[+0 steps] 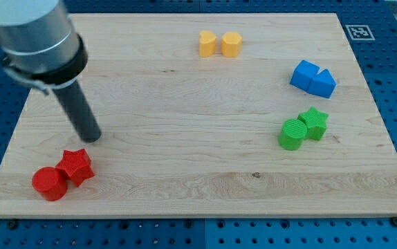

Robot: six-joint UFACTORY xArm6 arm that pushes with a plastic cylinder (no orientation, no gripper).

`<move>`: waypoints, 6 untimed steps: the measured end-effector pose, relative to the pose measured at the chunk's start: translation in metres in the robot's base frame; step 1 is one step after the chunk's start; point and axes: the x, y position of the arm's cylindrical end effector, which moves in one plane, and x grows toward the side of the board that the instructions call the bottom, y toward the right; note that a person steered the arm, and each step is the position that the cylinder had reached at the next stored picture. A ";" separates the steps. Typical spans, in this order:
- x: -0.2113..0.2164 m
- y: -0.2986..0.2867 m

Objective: Touch the top of the blue cube

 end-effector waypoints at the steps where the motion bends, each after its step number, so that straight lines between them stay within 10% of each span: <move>1: -0.051 0.034; 2: -0.116 0.080; 6: -0.149 0.386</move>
